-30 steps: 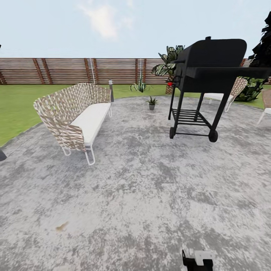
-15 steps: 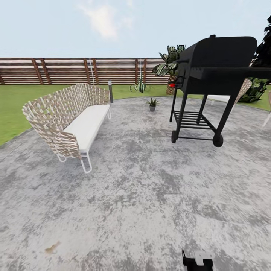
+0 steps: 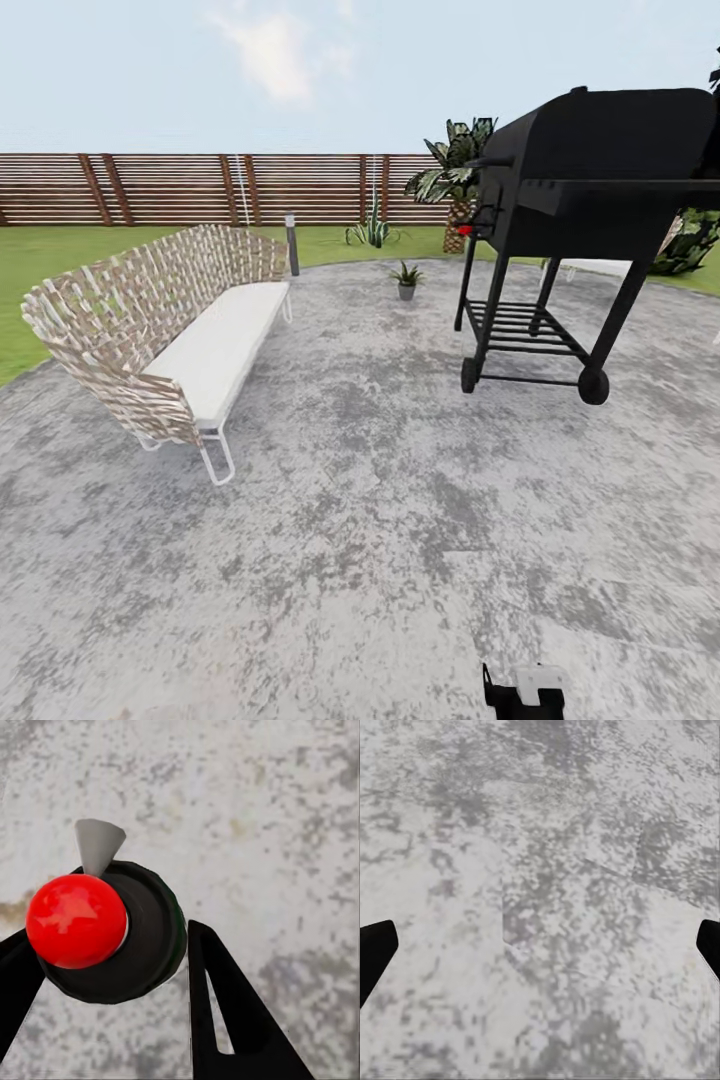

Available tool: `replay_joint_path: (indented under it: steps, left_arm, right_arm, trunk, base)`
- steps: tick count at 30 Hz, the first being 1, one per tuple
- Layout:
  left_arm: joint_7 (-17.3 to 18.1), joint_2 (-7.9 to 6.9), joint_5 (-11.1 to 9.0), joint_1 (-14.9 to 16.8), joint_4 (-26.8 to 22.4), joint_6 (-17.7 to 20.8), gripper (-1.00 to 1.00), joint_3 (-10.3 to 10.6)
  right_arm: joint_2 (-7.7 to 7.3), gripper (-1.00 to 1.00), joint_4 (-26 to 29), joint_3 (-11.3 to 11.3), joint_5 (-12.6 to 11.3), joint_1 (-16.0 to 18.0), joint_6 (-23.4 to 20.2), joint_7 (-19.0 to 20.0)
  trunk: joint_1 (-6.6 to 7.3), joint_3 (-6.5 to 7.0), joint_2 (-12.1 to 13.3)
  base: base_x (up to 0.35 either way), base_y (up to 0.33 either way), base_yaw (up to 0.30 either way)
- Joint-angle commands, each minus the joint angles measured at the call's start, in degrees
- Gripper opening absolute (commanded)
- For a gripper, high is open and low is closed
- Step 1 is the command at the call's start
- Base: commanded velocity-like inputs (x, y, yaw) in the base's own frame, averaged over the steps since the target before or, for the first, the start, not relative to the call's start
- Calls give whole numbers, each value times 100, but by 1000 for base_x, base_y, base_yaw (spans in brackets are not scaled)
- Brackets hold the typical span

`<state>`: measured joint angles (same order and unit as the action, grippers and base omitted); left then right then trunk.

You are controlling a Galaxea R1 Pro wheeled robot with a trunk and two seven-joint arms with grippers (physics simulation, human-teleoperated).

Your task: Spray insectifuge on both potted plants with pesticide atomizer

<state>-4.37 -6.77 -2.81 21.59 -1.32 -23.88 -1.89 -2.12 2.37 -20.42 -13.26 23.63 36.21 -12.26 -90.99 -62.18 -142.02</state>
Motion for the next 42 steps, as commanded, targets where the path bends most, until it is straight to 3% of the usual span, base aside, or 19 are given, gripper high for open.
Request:
replay_joint_path:
  steps: [1, 42]
  left_arm:
    - [7, 0, -27, 3, 5, -20, -100, -13]
    - [7, 0, -27, 3, 1, -20, -100, -13]
  right_arm:
    - [0, 100, 1, -50, -36, 2, 9, -23]
    - [-16, 100, 1, -48, -36, 2, 9, -13]
  trunk:
    - [-2, -5, -2]
    - [-2, -5, -2]
  base:
    - [340, 0, 0]
    - [340, 0, 0]
